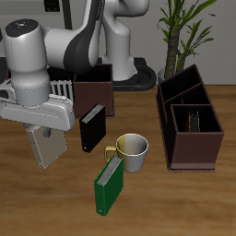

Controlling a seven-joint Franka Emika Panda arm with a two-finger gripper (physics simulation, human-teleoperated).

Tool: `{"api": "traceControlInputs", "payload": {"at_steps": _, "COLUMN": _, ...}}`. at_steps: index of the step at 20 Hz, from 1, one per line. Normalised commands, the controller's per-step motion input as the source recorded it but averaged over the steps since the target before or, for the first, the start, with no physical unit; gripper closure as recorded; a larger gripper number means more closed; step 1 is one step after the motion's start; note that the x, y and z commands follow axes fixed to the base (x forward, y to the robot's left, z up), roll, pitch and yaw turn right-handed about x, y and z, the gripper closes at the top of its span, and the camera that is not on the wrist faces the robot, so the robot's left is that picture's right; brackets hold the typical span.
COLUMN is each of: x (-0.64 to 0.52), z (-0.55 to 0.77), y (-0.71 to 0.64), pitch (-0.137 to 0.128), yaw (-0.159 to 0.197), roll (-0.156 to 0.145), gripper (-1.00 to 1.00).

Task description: Place the orange book into the left desk caddy's right compartment and place the striped book into the back desk caddy's front compartment and place the yellow book into the back desk caddy's back compartment

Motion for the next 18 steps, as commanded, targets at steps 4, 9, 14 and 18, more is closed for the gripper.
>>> {"api": "traceControlInputs", "payload": {"at_steps": 4, "x": -0.59, "z": 0.75, "y": 0.0, "pitch": -0.093, "yaw": 0.077, "roll": 0.025, "gripper": 1.0}}
{"api": "traceControlInputs", "payload": {"at_steps": 9, "x": -0.52, "z": 0.44, "y": -0.08, "pitch": -0.04, "yaw": 0.061, "roll": -0.015, "gripper": 1.0}}
{"api": "traceControlInputs", "payload": {"at_steps": 14, "x": -0.53, "z": 0.35, "y": -0.09, "pitch": -0.065, "yaw": 0.04, "roll": -0.042, "gripper": 1.0}}
{"api": "traceControlInputs", "payload": {"at_steps": 18, "x": -0.61, "z": 0.35, "y": 0.02, "pitch": -0.079, "yaw": 0.051, "roll": -0.028, "gripper": 1.0}}
